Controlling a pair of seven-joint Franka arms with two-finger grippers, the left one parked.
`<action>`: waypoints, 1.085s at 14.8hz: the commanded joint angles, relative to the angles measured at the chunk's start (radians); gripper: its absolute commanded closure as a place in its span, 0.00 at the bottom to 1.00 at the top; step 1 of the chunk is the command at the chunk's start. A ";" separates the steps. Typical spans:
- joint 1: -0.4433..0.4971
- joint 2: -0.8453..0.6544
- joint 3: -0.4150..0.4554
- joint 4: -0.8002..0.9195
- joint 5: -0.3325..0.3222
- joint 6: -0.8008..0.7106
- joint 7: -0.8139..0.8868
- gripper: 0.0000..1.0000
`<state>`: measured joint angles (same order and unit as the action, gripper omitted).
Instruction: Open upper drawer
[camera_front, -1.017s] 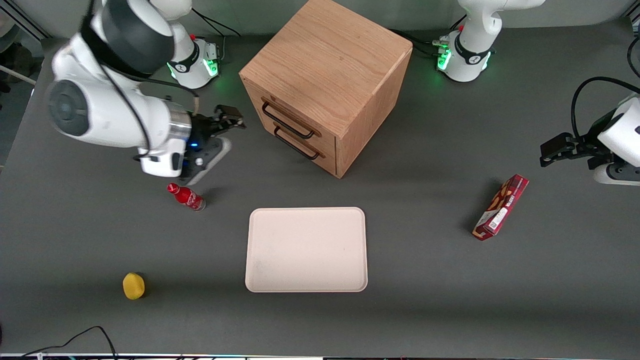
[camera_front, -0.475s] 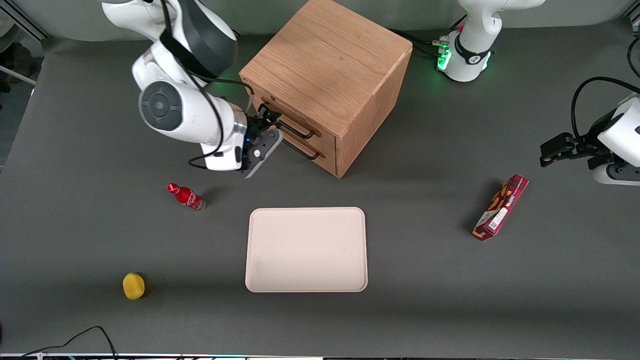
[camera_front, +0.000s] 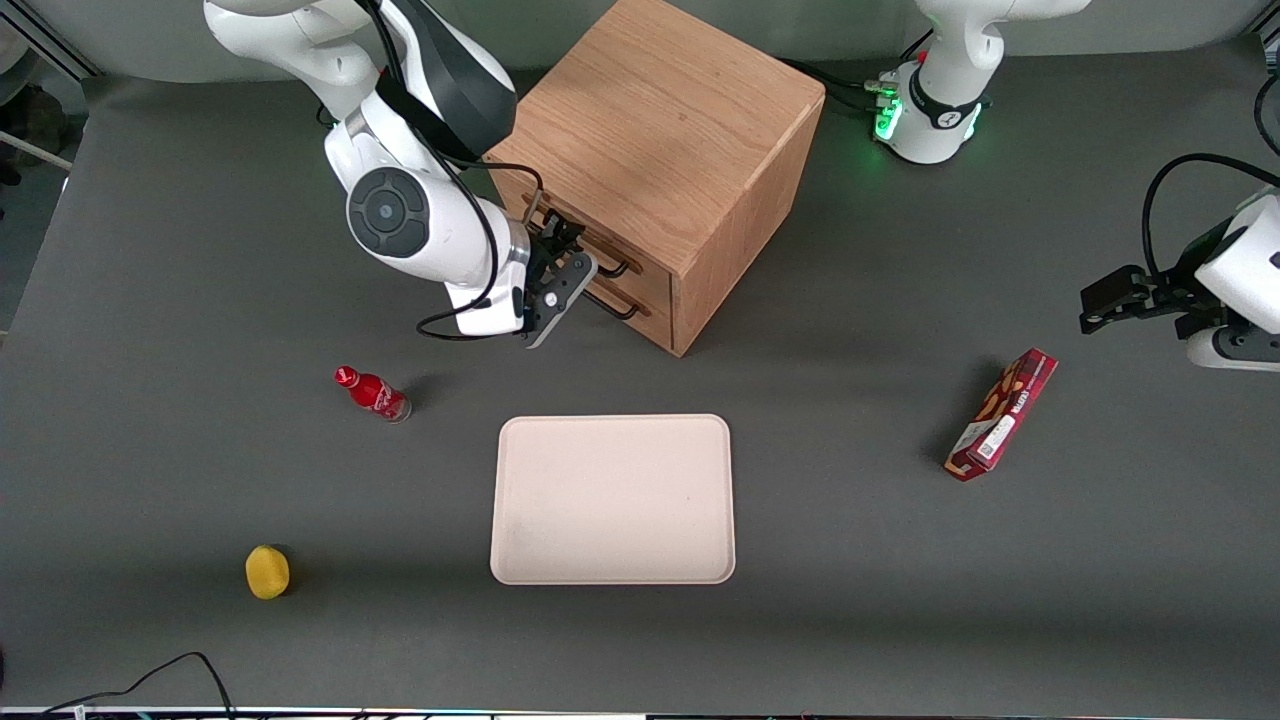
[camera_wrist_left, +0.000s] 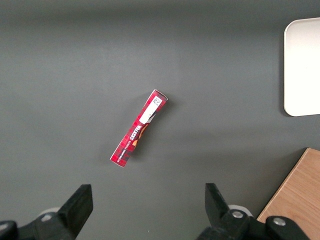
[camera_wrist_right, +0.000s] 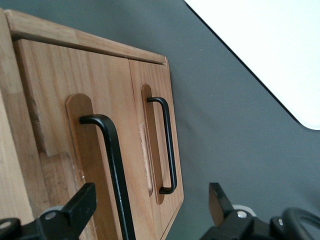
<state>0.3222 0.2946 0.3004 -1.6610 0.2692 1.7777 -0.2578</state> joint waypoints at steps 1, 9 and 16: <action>0.005 -0.028 0.008 -0.049 -0.010 0.037 -0.023 0.00; 0.005 -0.040 0.023 -0.092 -0.010 0.063 -0.021 0.00; 0.005 -0.064 0.036 -0.157 -0.010 0.121 -0.018 0.00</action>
<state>0.3230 0.2619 0.3371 -1.7723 0.2663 1.8693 -0.2598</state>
